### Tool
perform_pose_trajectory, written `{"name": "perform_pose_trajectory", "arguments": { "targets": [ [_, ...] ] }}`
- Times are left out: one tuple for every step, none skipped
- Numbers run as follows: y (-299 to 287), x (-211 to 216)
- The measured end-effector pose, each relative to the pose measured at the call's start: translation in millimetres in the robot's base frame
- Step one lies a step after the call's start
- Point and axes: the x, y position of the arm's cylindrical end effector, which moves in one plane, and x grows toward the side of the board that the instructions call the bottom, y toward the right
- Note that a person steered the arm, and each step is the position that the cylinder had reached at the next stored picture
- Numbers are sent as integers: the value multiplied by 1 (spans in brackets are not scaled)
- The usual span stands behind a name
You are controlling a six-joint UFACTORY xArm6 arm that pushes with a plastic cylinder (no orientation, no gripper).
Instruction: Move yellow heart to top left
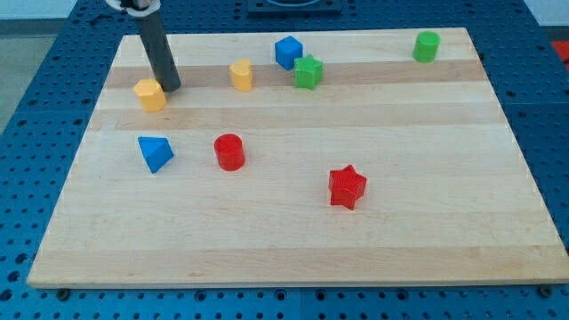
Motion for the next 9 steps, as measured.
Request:
{"name": "perform_pose_trajectory", "arguments": {
  "targets": [
    [37,-2],
    [84,-2],
    [133,15],
    [151,22],
    [180,22],
    [185,2],
    [168,-7],
    [147,-12],
    [125,-19]
  ]
}}
